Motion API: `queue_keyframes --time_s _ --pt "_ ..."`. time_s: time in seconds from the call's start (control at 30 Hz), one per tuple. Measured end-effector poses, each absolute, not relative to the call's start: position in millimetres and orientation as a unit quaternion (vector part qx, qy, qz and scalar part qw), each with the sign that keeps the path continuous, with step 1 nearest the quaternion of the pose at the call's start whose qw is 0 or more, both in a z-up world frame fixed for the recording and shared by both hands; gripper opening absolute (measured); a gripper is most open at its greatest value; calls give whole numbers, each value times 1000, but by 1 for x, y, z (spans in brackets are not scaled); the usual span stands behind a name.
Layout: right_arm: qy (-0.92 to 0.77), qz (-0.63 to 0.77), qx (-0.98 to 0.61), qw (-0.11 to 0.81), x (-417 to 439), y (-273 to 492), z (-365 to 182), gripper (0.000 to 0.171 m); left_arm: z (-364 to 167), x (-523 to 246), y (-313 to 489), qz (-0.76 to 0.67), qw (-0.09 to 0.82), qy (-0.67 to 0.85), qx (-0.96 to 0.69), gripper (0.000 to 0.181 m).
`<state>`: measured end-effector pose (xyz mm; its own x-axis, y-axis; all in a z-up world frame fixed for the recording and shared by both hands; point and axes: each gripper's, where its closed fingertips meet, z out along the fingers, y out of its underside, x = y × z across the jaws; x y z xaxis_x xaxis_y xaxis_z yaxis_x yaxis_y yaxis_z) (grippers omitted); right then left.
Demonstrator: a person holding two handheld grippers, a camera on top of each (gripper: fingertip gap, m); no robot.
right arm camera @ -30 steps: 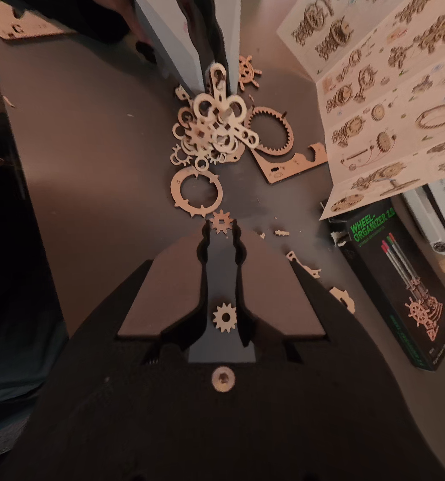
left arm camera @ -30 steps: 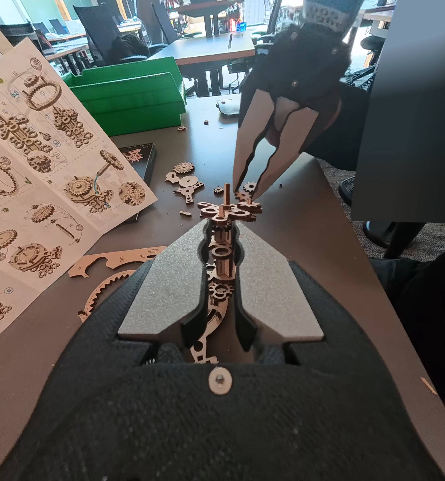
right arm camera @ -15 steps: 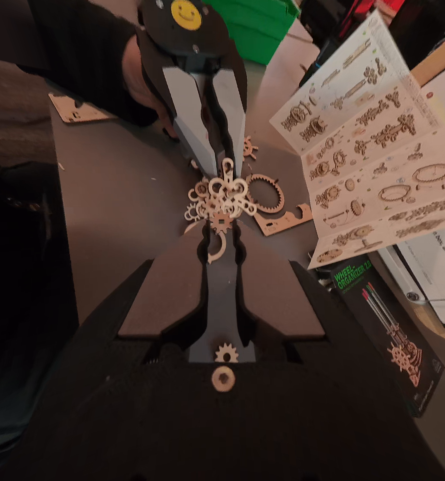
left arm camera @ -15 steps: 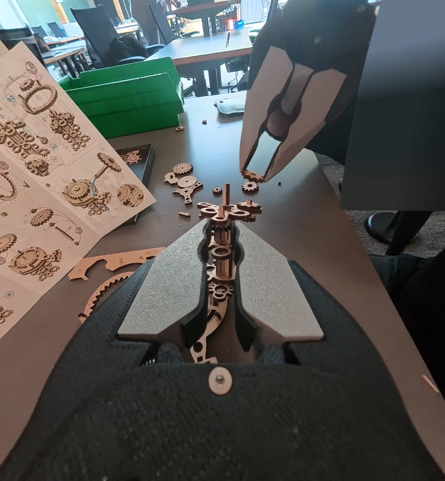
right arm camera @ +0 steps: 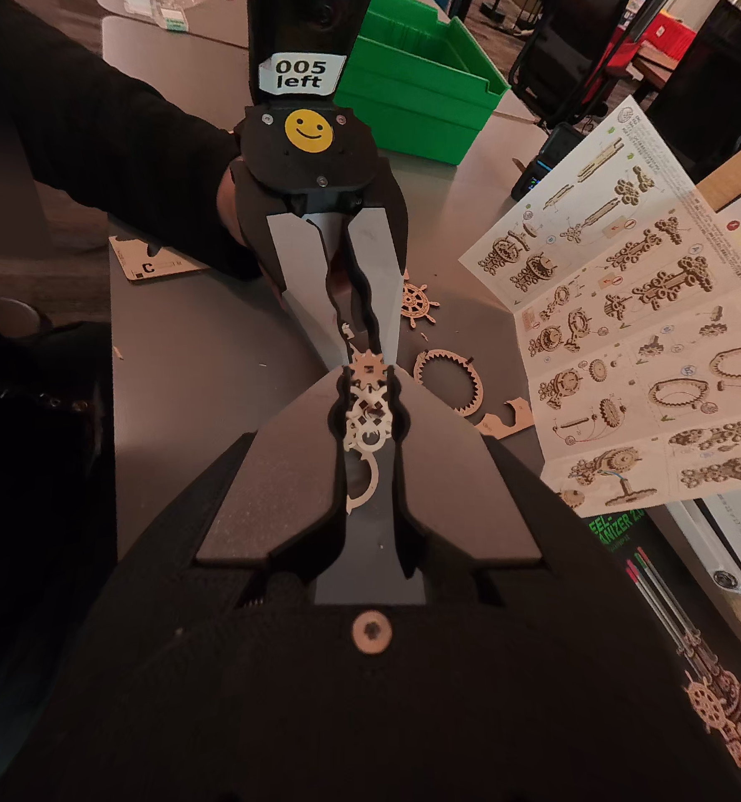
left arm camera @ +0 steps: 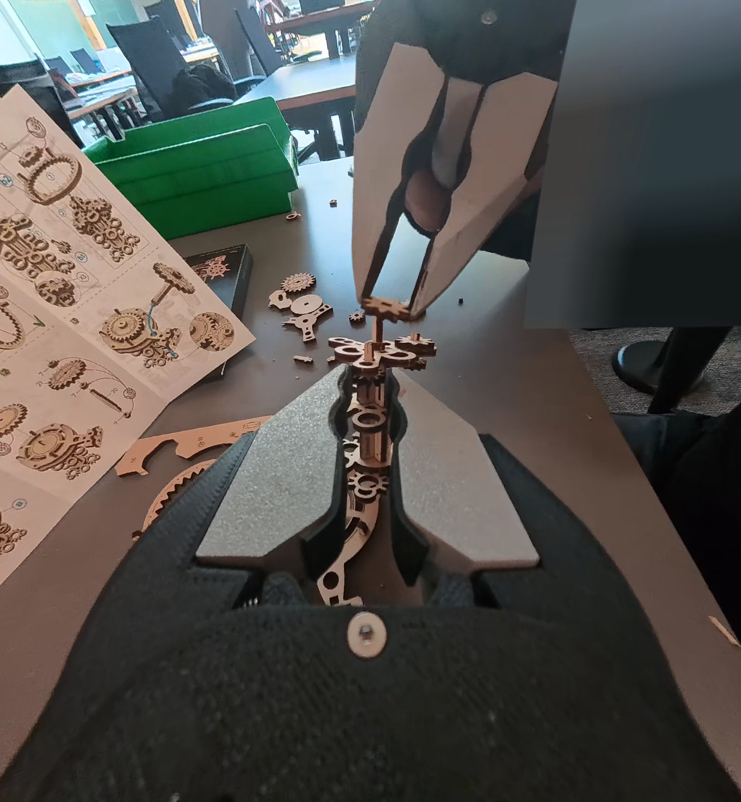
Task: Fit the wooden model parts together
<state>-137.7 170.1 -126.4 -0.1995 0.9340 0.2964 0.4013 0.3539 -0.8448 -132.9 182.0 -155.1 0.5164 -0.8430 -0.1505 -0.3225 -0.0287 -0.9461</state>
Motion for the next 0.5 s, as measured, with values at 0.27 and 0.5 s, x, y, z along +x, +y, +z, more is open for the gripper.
queue_keyframes --time_s 0.27,0.5 --pt "-718 274 -465 440 -144 172 -136 13 -154 -131 181 -227 557 442 -666 11" --pt "-728 240 -449 459 -144 169 -136 13 -155 -130 181 -216 567 454 -652 11"
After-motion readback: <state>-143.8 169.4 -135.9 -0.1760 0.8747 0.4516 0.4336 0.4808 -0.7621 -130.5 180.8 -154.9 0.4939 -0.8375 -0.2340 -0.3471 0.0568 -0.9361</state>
